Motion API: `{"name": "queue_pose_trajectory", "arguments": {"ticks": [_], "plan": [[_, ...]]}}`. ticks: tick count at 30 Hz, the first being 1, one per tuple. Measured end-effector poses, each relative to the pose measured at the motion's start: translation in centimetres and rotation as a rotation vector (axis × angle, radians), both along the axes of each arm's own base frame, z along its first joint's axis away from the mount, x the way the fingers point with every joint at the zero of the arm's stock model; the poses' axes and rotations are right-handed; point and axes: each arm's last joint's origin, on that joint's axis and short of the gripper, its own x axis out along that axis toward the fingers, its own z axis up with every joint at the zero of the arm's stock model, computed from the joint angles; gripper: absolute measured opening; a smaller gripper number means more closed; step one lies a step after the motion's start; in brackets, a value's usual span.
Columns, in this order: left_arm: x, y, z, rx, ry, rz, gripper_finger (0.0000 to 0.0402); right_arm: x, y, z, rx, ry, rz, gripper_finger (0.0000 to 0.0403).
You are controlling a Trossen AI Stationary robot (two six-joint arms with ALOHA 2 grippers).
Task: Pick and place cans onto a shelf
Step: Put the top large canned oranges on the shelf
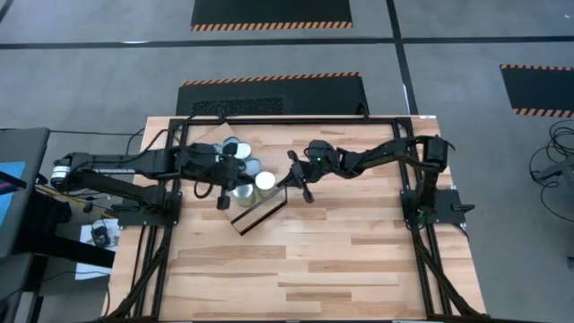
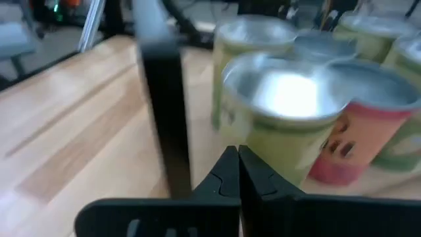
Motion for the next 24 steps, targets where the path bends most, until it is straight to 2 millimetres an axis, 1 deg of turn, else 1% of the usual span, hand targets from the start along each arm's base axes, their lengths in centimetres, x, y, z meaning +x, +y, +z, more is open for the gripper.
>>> {"name": "queue_pose_trajectory", "arguments": {"ticks": [4,8,12,14,19,24], "plan": [[-1.3,-0.1,-0.1,-0.015,-0.100,0.013,0.0004,0.2,-0.3,0.2,0.014,-0.032,-0.019,0.0006],[-2.2,-0.1,-0.8,-0.021,-0.130,0.024,0.0001,0.2,-0.5,0.5,0.004,-0.058,-0.036,0.0005],[-2.4,-0.1,-1.5,-0.021,-0.135,0.027,0.0000,0.4,-0.6,0.7,0.002,-0.062,-0.041,0.0007],[-2.4,-0.1,-1.6,-0.022,-0.159,0.027,0.0000,0.4,-0.5,0.7,0.002,-0.061,-0.040,0.0007],[-2.4,-0.1,-2.6,-0.022,-0.198,0.020,0.0000,0.5,-0.3,0.8,0.023,-0.058,-0.040,0.0007],[-2.4,-0.1,-2.6,-0.011,-0.206,0.017,0.0000,0.6,0.3,0.7,0.007,-0.057,-0.019,0.0008]]}}
